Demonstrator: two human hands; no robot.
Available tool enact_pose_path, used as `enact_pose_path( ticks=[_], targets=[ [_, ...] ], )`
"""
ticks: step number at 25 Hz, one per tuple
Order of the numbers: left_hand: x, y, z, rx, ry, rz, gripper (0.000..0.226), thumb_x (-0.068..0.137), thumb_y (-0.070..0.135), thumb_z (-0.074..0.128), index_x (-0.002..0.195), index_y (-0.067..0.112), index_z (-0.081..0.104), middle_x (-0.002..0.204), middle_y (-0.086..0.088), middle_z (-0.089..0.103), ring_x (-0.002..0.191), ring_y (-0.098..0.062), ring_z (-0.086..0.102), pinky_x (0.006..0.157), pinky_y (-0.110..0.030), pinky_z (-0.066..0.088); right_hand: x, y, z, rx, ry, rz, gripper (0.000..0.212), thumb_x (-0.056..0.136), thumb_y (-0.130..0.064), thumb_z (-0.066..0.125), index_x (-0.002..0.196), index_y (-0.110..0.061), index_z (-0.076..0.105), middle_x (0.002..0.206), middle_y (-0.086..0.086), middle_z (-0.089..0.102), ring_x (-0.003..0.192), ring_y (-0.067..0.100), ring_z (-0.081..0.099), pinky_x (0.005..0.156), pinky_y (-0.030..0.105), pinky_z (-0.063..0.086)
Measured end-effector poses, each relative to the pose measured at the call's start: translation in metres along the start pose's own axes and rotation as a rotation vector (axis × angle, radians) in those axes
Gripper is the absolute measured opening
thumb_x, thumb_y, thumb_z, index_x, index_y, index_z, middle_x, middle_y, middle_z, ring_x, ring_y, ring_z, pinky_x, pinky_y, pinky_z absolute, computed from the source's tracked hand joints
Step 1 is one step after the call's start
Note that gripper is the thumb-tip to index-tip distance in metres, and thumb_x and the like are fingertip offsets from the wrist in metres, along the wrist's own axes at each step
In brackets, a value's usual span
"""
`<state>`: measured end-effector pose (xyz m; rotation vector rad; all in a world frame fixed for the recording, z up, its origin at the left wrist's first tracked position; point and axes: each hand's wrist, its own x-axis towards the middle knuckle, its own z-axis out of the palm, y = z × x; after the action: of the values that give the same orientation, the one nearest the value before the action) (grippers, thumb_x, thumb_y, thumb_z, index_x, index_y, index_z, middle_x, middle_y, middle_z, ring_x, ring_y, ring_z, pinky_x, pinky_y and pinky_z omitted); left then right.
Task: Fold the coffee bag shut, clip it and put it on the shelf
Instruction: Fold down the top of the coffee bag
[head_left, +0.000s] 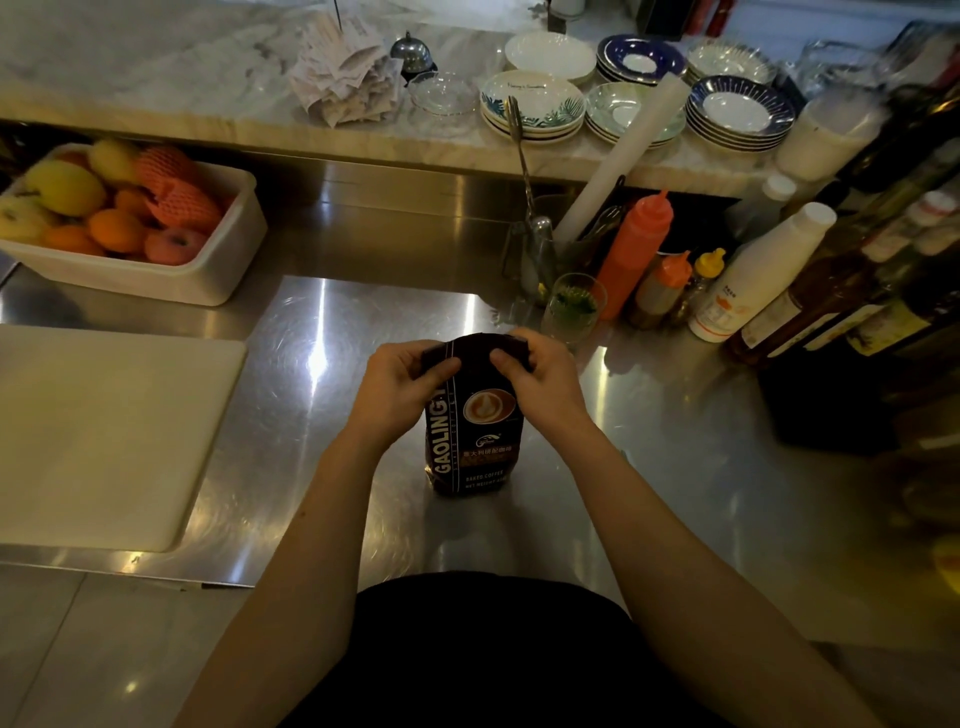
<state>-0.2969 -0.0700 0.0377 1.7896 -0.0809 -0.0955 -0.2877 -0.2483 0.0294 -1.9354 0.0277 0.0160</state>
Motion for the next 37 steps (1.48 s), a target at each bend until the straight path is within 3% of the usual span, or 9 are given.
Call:
enact_pose_path(
  ticks=[5,9,15,17,20,25,30,34,37],
  targets=[
    [0.001,0.002,-0.011,-0.024,-0.153,-0.034,0.027,0.097,0.008,0.051,0.101,0.029,0.069,0.087,0.013,0.077,0.088,-0.009,0.072,0.079,-0.024,0.058,0.004,0.004,-0.009,0.074,-0.133,-0.004,0.018,0.094,-0.006,0.051,0.104,-0.008,0.066,0.098,0.013,0.071,0.094,0.027,0.068,0.083,0.042,0.057],
    [0.0,-0.002,-0.014,-0.053,-0.172,-0.064,0.029,0.09,0.001,0.06,0.107,0.024,0.068,0.091,0.015,0.077,0.093,-0.008,0.072,0.081,-0.021,0.056,0.004,0.005,-0.015,0.142,-0.126,0.035,0.02,0.095,-0.006,0.049,0.106,-0.01,0.066,0.101,0.013,0.07,0.095,0.024,0.067,0.083,0.037,0.056],
    [-0.008,-0.012,-0.011,-0.016,-0.036,-0.065,0.037,0.088,-0.002,0.062,0.098,0.033,0.069,0.086,0.021,0.075,0.091,-0.002,0.071,0.075,-0.017,0.056,-0.001,0.003,-0.017,0.222,-0.179,0.053,0.02,0.094,-0.004,0.054,0.108,-0.012,0.065,0.098,0.007,0.071,0.093,0.018,0.069,0.081,0.029,0.058],
    [-0.007,-0.013,-0.01,0.007,-0.011,-0.059,0.038,0.087,-0.001,0.063,0.099,0.034,0.069,0.09,0.019,0.074,0.092,-0.002,0.071,0.078,-0.019,0.056,-0.003,0.005,-0.021,0.236,-0.203,0.083,0.024,0.09,0.001,0.057,0.108,-0.013,0.064,0.095,0.001,0.071,0.088,0.008,0.07,0.078,0.023,0.057],
    [-0.004,-0.016,-0.01,0.058,0.007,-0.08,0.032,0.087,-0.001,0.064,0.091,0.03,0.071,0.087,0.014,0.074,0.084,-0.001,0.071,0.08,-0.022,0.055,-0.006,0.01,-0.021,0.165,-0.191,0.079,0.025,0.086,0.01,0.057,0.097,-0.01,0.064,0.086,-0.003,0.067,0.08,0.005,0.067,0.073,0.019,0.053],
    [-0.009,-0.017,-0.007,0.036,0.016,-0.087,0.033,0.087,-0.004,0.062,0.087,0.027,0.071,0.074,0.022,0.074,0.079,0.004,0.07,0.071,-0.011,0.053,-0.006,0.02,-0.02,0.14,-0.113,0.11,0.025,0.083,0.014,0.057,0.085,-0.01,0.065,0.08,-0.001,0.067,0.076,0.006,0.065,0.069,0.016,0.05],
    [-0.011,-0.023,-0.006,0.022,0.027,-0.115,0.04,0.089,-0.009,0.055,0.09,0.027,0.074,0.081,0.018,0.075,0.086,-0.001,0.07,0.075,-0.017,0.056,-0.01,0.026,-0.018,0.226,-0.061,0.106,0.046,0.079,0.022,0.047,0.076,-0.018,0.068,0.084,0.006,0.072,0.082,0.012,0.07,0.074,0.02,0.055],
    [-0.014,-0.023,-0.006,-0.001,0.036,-0.12,0.046,0.091,-0.011,0.048,0.087,0.027,0.074,0.08,0.021,0.075,0.084,-0.001,0.071,0.07,-0.013,0.053,-0.01,0.034,-0.017,0.234,-0.034,0.104,0.043,0.082,0.02,0.048,0.073,-0.017,0.068,0.092,0.017,0.073,0.091,0.025,0.071,0.083,0.031,0.058],
    [-0.016,-0.023,-0.004,-0.018,0.045,-0.134,0.045,0.092,-0.009,0.048,0.087,0.027,0.074,0.08,0.023,0.075,0.084,0.002,0.07,0.071,-0.012,0.054,-0.011,0.034,-0.02,0.221,-0.048,0.099,0.04,0.083,0.018,0.051,0.074,-0.016,0.069,0.093,0.016,0.073,0.091,0.022,0.071,0.082,0.028,0.058]
  ],
)
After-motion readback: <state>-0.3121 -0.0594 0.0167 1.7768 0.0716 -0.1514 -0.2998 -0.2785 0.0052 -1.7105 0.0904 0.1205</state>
